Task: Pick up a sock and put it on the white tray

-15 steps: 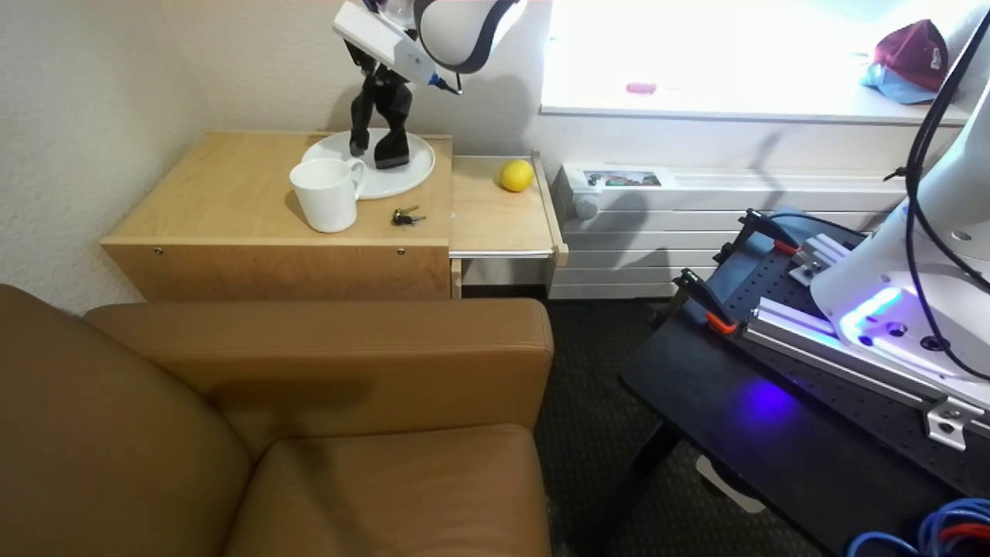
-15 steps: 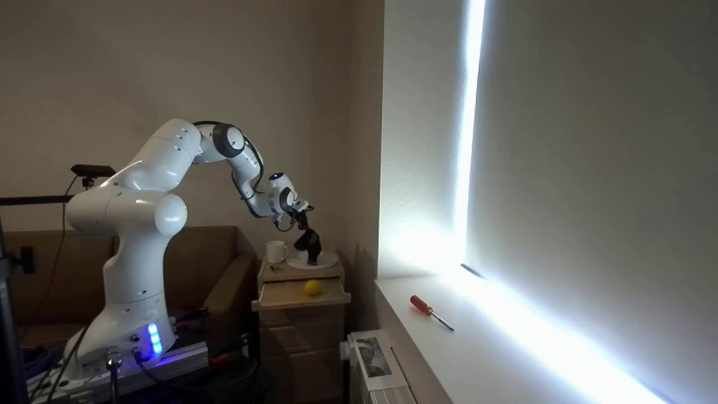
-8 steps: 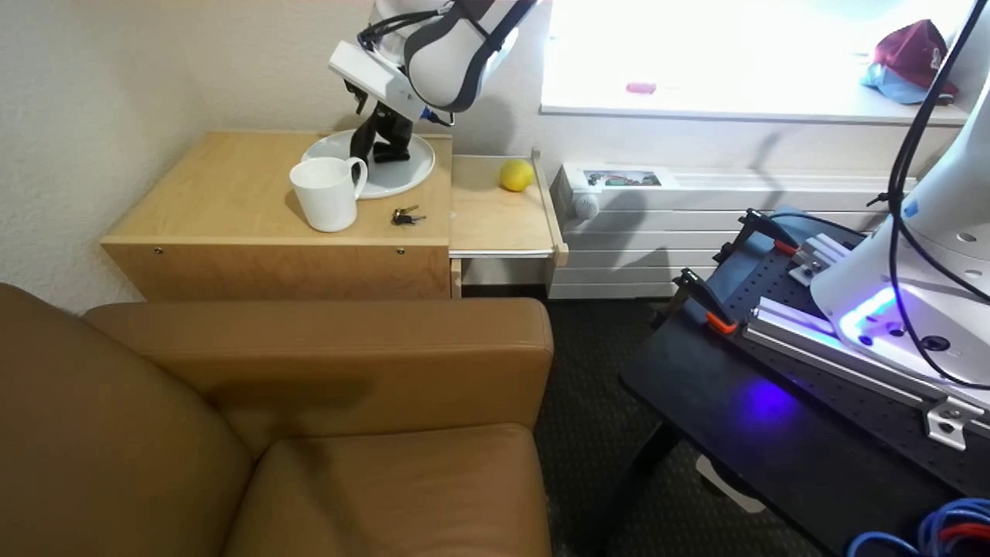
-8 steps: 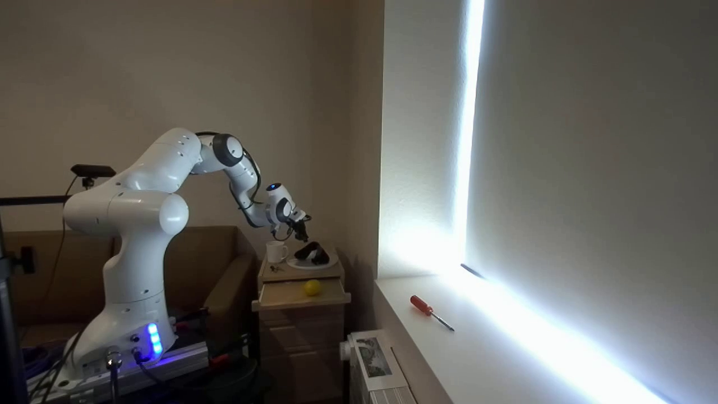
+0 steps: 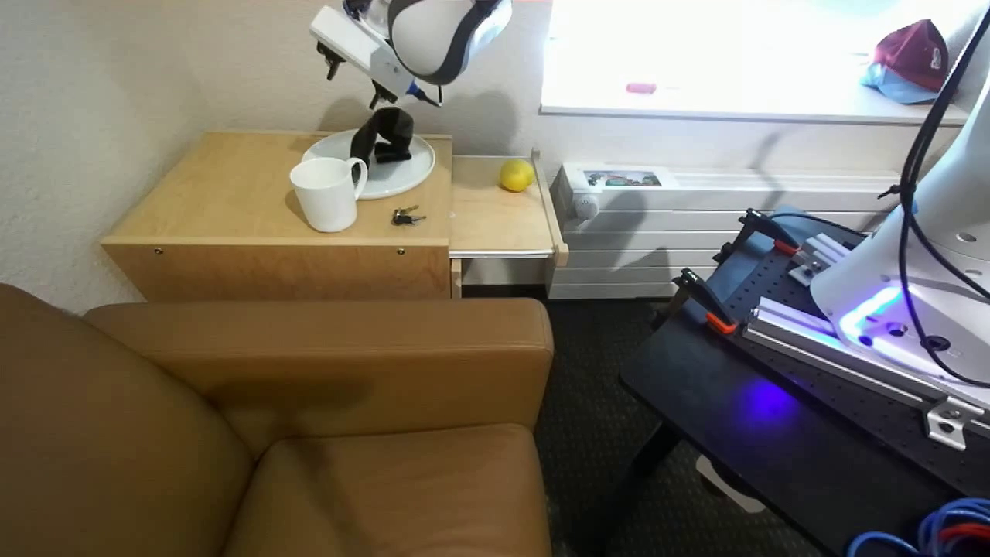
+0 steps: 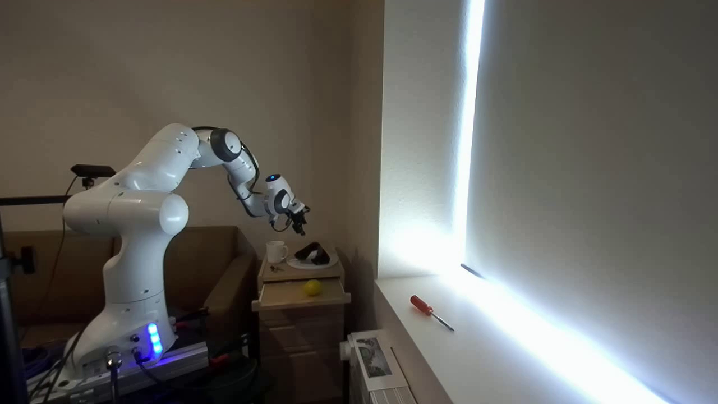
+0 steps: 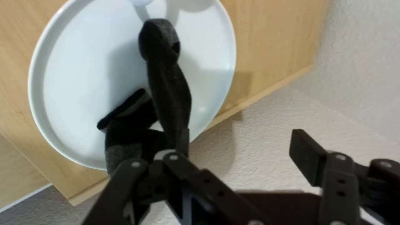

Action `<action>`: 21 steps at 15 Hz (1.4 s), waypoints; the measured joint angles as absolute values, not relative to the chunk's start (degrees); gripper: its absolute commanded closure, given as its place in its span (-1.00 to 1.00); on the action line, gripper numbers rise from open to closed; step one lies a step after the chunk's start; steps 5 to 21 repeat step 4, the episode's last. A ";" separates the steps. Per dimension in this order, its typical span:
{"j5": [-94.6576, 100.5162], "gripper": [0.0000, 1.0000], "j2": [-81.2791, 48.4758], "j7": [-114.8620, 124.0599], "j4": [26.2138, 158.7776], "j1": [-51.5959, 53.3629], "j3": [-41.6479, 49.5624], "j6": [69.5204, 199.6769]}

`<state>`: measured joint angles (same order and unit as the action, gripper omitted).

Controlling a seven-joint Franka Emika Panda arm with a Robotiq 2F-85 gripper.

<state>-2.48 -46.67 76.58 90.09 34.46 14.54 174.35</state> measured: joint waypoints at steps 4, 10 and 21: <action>-2.48 -1.00 -35.86 72.39 93.79 33.53 11.96 173.89; -2.48 -1.00 -35.86 72.39 93.79 33.53 11.96 173.89; -2.48 -1.00 -35.86 72.39 93.79 33.53 11.96 173.89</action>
